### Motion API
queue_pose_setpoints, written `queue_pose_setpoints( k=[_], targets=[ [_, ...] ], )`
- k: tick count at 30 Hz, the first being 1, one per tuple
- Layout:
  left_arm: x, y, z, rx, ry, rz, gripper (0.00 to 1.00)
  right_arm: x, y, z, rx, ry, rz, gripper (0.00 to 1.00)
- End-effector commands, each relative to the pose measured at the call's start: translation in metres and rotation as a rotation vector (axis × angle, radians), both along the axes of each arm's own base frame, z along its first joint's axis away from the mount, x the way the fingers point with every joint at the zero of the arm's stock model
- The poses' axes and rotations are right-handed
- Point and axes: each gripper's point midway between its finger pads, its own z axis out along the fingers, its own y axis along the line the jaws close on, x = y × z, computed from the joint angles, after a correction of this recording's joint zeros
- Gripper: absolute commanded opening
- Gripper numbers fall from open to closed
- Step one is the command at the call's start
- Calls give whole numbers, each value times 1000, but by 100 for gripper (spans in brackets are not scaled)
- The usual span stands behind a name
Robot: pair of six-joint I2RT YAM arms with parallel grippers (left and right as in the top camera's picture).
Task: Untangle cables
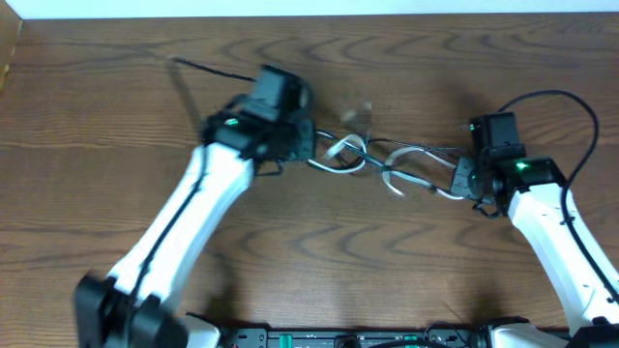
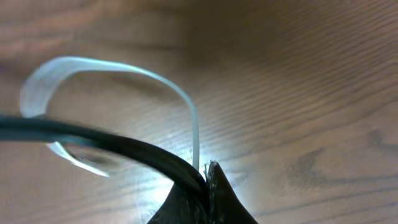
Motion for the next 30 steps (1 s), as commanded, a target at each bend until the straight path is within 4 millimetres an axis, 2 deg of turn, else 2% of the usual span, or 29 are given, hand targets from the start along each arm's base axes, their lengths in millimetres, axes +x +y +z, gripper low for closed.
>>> queue_pose_setpoints(
  k=[1, 3, 4, 7, 8, 9, 14, 19, 22, 25, 30],
  targets=[
    [6, 31, 28, -33, -65, 72, 7, 2, -45, 8, -108, -28, -143, 1],
    [-1, 20, 35, -101, -52, 38, 7, 8, -30, 6, -15, -43, -110, 1],
    [-4, 13, 37, -133, -40, 16, 7, 12, -20, 6, 32, -51, -75, 4],
    [-10, 0, 36, -171, -17, -29, 8, 23, 18, 10, 203, -87, 88, 23],
    [-11, -2, 35, -168, -16, -38, 8, 28, 38, 15, 282, -113, 193, 34],
    [-11, -3, 35, -168, -15, -40, 8, 29, 49, 19, 321, -128, 252, 40],
    [-12, -4, 35, -172, -14, -44, 7, 29, 78, 28, 409, -160, 408, 56],
    [-19, -19, 43, -227, -35, -168, 7, 27, 90, 31, 422, -173, 486, 60],
    [-24, -34, 62, -290, -113, -304, 7, 27, 90, 30, 417, -174, 486, 63],
    [-32, -44, 93, -353, -214, -402, 8, 28, 85, 29, 392, -170, 474, 64],
    [-40, -44, 147, -394, -404, -444, 11, 29, 83, 28, 381, -170, 469, 64]
  ],
)
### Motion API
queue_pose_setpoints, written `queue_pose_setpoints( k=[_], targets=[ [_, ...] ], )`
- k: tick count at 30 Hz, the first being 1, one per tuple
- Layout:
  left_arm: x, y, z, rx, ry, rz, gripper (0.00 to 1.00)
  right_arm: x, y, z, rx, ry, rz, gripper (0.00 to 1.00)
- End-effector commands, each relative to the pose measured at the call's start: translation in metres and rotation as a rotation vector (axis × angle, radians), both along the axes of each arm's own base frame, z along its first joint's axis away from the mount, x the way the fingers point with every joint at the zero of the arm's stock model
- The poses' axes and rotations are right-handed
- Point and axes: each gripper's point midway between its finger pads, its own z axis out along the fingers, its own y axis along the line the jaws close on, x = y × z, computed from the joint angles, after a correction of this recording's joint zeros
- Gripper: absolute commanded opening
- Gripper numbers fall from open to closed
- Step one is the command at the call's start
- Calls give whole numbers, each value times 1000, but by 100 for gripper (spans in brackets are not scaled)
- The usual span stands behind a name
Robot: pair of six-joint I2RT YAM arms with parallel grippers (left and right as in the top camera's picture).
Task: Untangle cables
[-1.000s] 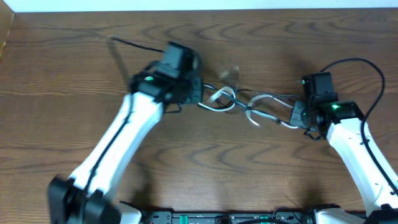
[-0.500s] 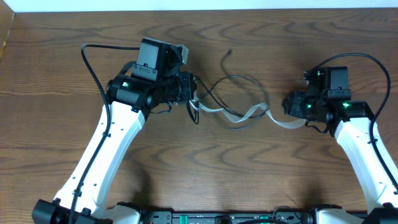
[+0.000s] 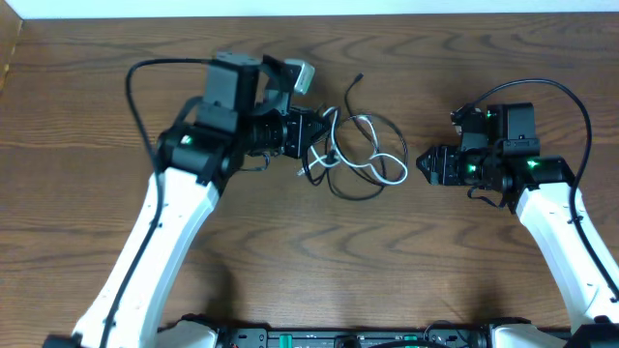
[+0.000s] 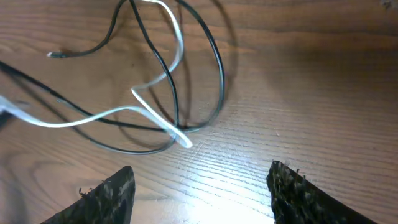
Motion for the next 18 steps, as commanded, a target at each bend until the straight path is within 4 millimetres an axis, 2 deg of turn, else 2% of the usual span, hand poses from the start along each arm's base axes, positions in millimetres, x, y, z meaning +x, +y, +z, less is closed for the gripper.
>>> queue_pose_setpoints(
  k=[1, 3, 5, 7, 8, 10, 14, 18],
  targets=[
    [-23, -4, 67, -92, -211, -87, 12, 0, 1, 1, -13, -12, 20, 64],
    [-29, -1, 85, -107, -273, -83, 15, 0, 1, 1, -13, -12, 20, 64],
    [-33, 4, 94, -101, -312, -61, 17, 0, 1, 1, -13, -12, 20, 64],
    [-33, 9, 94, -79, -314, -30, 44, 0, 1, 1, -13, -12, 20, 65],
    [-32, 14, 88, -53, -298, -4, 54, 0, 1, 1, -13, -12, 20, 65],
    [-27, 24, 73, 10, -256, 54, 61, 0, 1, 1, -13, -12, 20, 65],
    [-15, 50, 26, 191, -127, 182, 63, 0, 1, 1, -13, -11, 21, 66],
    [-11, 61, -14, 301, -1, 211, 63, 0, 1, 1, -13, -11, 22, 66]
  ],
)
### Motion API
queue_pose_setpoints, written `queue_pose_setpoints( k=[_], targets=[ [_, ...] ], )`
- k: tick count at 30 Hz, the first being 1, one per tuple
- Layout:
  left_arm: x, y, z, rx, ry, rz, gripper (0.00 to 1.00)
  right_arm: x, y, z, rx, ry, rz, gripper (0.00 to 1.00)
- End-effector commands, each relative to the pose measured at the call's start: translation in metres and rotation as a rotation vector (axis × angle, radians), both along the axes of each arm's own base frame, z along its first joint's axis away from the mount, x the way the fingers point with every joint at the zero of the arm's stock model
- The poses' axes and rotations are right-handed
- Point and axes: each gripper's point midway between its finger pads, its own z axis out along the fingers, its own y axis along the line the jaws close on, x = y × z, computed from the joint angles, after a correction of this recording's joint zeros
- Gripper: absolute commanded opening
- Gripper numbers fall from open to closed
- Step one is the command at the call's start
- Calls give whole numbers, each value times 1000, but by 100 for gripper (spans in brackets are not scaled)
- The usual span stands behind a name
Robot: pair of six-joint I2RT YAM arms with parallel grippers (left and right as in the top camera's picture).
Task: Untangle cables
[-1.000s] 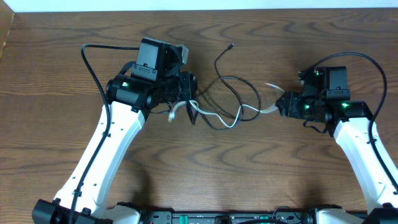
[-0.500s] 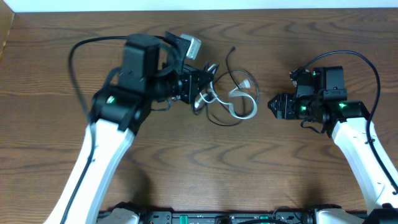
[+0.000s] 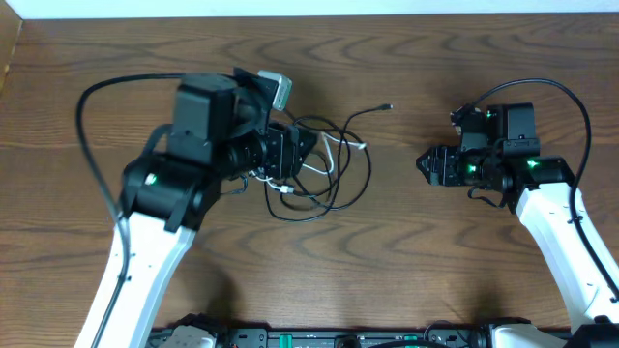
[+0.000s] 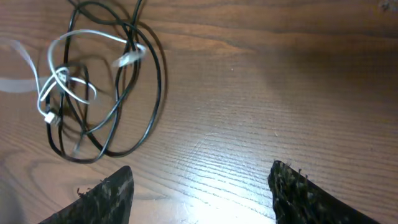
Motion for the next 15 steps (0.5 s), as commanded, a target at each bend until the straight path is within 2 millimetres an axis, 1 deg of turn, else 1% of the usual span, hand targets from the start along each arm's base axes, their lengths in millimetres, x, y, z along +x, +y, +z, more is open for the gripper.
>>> queue_pose_setpoints(
  k=[1, 5, 6, 8, 10, 11, 15],
  targets=[
    [14, 16, -31, 128, 67, 73, 63, 0, 2, 1, -6, -7, 14, 66],
    [17, 19, -62, 184, 167, 81, 63, 0, 2, 1, -6, -6, 14, 67],
    [21, 26, -75, 235, 193, 107, 63, 0, 2, 1, -6, -6, 15, 67],
    [27, 37, -89, 306, 218, 149, 63, -1, 2, 0, -6, -3, 14, 68],
    [32, 49, -102, 354, 254, 229, 63, -1, 2, 0, -7, -4, 15, 68],
    [33, 51, -109, 365, 281, 260, 63, -1, 2, 0, -7, -4, 15, 68],
    [34, 51, -121, 355, 337, 305, 63, -1, 2, 0, -7, -4, 15, 69]
  ],
)
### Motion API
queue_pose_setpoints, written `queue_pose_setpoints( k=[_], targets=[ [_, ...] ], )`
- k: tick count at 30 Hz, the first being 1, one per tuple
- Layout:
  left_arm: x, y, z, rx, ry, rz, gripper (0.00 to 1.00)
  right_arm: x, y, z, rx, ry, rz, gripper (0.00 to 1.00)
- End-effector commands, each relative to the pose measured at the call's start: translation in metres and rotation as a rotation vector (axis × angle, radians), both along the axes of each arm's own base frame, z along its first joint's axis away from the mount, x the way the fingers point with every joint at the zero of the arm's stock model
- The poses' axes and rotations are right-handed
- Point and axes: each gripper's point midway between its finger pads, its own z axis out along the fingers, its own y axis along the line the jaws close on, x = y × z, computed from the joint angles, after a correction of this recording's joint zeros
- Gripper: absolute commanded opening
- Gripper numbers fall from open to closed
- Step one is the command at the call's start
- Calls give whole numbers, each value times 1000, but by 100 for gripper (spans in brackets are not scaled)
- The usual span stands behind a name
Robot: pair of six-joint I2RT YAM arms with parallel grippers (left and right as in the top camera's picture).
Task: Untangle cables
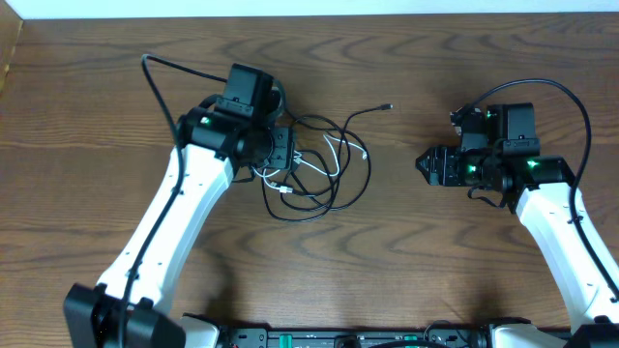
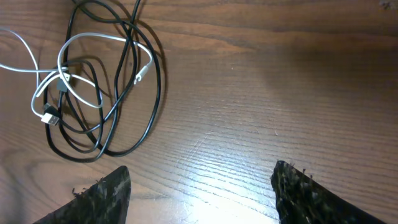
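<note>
A tangle of a black cable (image 1: 364, 180) and a thin white cable (image 1: 336, 146) lies on the wooden table (image 1: 406, 261), left of centre. My left gripper (image 1: 284, 153) sits at the tangle's left edge, fingers over the strands; its grip is hidden from above. In the right wrist view the black cable (image 2: 156, 81) loops around the white cable (image 2: 99, 38), whose strands run off the left edge. The white plug (image 2: 48, 116) rests on the wood. My right gripper (image 1: 424, 162) stands open and empty, well right of the tangle, seen as right gripper (image 2: 200, 169).
The black cable's free end (image 1: 387, 106) points toward the right arm. Each arm trails its own black wiring, one lead (image 1: 179, 66) at upper left, one loop (image 1: 583, 106) at far right. The table's far edge (image 1: 309, 14) meets a white wall.
The left arm has dropped lower, its gripper now at table height beside the tangle. The cables, then partly lifted and blurred, now lie settled in about the same place. The right arm has not moved.
Both grippers first held the cables stretched between them, the right one shut on strands. Then the right gripper stood open and drawn back while the left held the bundle. The bundle then sat farther left, lifted, and now rests on the table.
</note>
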Motion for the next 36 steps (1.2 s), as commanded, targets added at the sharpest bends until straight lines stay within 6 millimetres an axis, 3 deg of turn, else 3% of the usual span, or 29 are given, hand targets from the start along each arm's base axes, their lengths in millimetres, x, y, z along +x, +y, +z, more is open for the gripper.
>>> queue_pose_setpoints(
  k=[1, 9, 23, 29, 36],
  targets=[
    [6, 10, -5, 27, 17, 118, 63, 0, 2, 1, -6, -7, 14, 68],
    [15, 30, -6, -29, 40, 328, 74, 0, 2, 1, -6, -7, 14, 69],
    [24, 35, -8, -54, 32, 395, 80, 0, 2, 1, -6, -6, 14, 69],
    [34, 22, -27, -106, 83, 408, 81, -1, 2, 0, -6, -2, 14, 70],
    [55, 6, -68, -182, 161, 503, 80, -1, 2, 0, -6, -3, 14, 70]
  ],
)
